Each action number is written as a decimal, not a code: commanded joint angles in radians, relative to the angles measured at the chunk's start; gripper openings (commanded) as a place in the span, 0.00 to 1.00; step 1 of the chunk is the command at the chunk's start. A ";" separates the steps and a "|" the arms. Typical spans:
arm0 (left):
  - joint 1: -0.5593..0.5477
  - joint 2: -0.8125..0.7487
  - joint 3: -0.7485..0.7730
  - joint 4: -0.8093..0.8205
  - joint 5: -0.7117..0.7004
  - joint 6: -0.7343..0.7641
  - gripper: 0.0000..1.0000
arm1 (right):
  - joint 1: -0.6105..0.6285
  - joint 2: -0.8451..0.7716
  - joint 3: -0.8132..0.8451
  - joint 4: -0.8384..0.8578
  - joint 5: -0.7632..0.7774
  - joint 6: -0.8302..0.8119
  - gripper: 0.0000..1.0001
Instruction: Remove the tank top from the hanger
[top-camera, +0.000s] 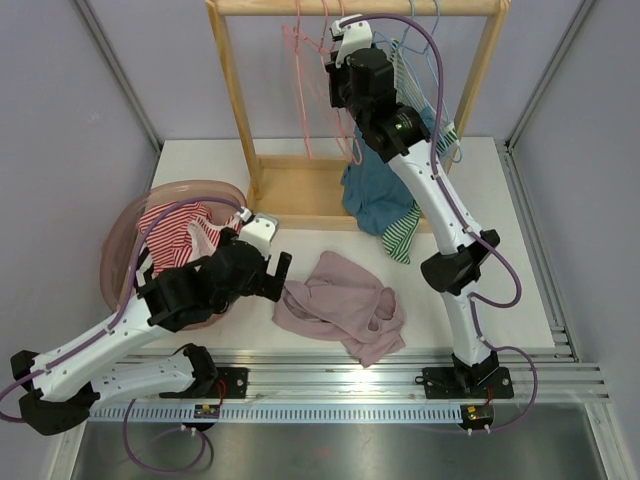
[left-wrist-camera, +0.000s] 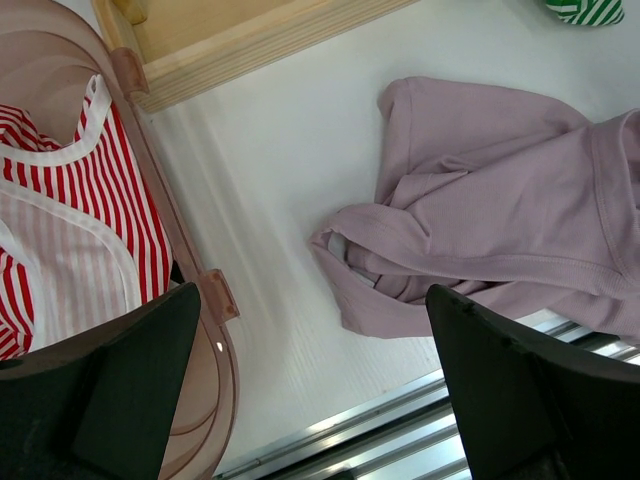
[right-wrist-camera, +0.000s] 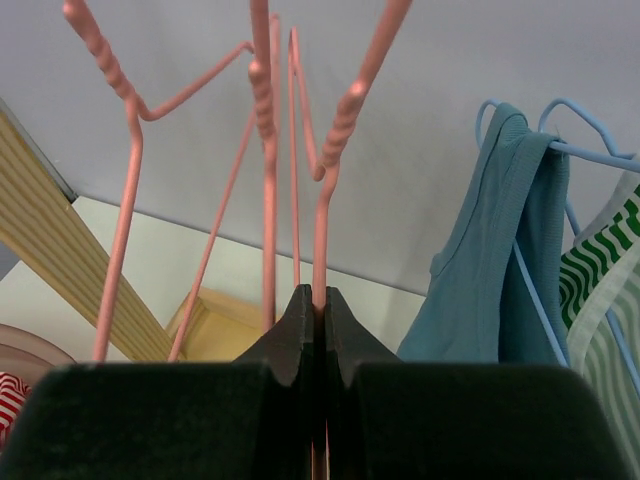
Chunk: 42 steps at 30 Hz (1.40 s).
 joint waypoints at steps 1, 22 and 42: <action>0.006 -0.022 -0.006 0.055 0.051 0.021 0.99 | 0.021 0.008 0.010 0.017 0.039 -0.025 0.00; -0.022 0.088 0.022 0.151 0.048 -0.125 0.99 | 0.020 -0.392 -0.348 0.019 0.041 -0.006 0.67; -0.112 0.766 0.078 0.492 0.331 -0.083 0.99 | 0.020 -1.373 -1.338 0.016 -0.326 0.225 0.99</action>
